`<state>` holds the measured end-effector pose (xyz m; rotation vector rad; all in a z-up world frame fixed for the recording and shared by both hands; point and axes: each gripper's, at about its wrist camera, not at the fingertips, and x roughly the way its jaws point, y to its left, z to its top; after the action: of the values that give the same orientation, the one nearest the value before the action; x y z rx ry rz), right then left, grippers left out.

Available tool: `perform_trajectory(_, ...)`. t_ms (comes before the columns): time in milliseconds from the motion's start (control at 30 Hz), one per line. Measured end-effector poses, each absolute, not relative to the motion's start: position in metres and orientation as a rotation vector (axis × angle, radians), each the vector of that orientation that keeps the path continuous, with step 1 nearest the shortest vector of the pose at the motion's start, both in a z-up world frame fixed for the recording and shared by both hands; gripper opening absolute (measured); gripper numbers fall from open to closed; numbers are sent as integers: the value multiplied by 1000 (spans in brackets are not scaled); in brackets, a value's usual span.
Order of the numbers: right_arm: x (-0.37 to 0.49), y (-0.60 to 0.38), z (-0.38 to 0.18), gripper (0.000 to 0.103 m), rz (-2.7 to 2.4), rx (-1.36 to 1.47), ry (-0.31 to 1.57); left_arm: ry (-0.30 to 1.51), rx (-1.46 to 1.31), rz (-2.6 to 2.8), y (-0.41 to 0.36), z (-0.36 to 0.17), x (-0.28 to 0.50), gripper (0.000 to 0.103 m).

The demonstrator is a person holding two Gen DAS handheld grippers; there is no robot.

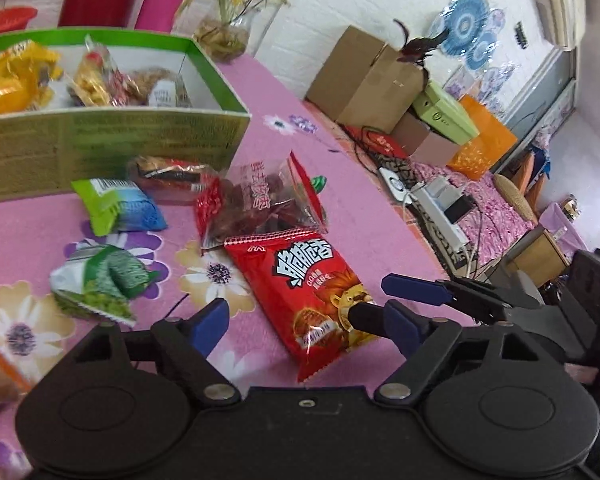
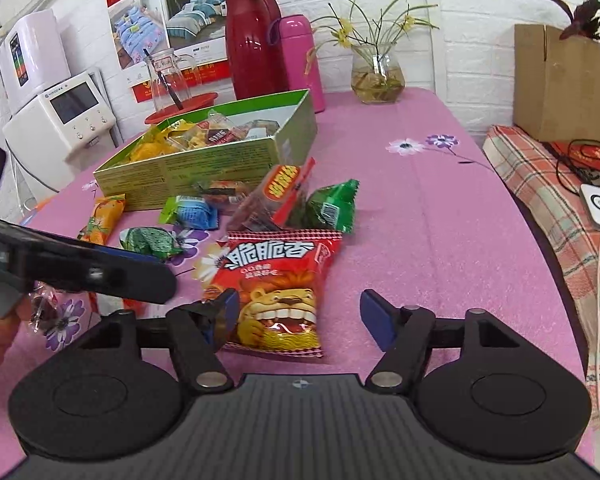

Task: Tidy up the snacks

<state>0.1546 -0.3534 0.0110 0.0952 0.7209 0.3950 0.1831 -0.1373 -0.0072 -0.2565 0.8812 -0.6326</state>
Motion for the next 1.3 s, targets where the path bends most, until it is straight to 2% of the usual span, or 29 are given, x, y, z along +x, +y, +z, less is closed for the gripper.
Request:
perform_trajectory(100, 161, -357, 6, 95, 413, 117, 724, 902, -247, -605, -146, -16, 195, 16)
perform_trajectory(167, 166, -360, 1, 86, 413, 141, 722, 882, -229, -591, -149, -17, 198, 4)
perform_trajectory(233, 170, -366, -1, 78, 423, 197, 731, 871, -194, -588, -151, -17, 198, 0)
perform_trajectory(367, 167, -369, -4, 54, 458, 275, 756, 889, -197, -621, -149, -19, 194, 0)
perform_trajectory(733, 138, -348, 17, 48, 451, 209, 727, 866, -257, -624, -127, -7, 164, 0)
perform_trajectory(1000, 139, -325, 85, 47, 496, 151, 595, 723, -227, -628, -101, 65, 158, 0)
perform_trajectory(1300, 218, -289, 149, 47, 537, 161, 486, 576, -227, -526, -75, 150, 224, 0)
